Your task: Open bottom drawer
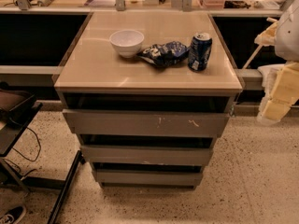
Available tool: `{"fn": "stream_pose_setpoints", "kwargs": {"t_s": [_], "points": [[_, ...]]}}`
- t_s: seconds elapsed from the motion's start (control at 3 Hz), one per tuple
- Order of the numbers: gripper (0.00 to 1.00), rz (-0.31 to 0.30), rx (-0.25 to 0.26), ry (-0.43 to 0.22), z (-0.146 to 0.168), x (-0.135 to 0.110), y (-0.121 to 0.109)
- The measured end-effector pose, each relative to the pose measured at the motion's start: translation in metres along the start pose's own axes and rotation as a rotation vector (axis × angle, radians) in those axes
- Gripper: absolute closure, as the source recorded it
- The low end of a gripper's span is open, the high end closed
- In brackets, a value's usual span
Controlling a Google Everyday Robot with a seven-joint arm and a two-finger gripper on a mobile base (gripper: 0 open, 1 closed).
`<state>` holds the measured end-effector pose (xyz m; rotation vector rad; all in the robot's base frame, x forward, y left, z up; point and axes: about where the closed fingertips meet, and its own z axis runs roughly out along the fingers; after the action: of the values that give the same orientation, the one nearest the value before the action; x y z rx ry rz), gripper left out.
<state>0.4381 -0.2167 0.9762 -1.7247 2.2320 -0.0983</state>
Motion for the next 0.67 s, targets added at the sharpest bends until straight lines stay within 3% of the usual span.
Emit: {"fn": "stream_pose_setpoints", "kwargs": {"t_s": [0.67], "points": [[0.0,-0.018,0.009,-0.025,0.003,0.002,0.011]]}}
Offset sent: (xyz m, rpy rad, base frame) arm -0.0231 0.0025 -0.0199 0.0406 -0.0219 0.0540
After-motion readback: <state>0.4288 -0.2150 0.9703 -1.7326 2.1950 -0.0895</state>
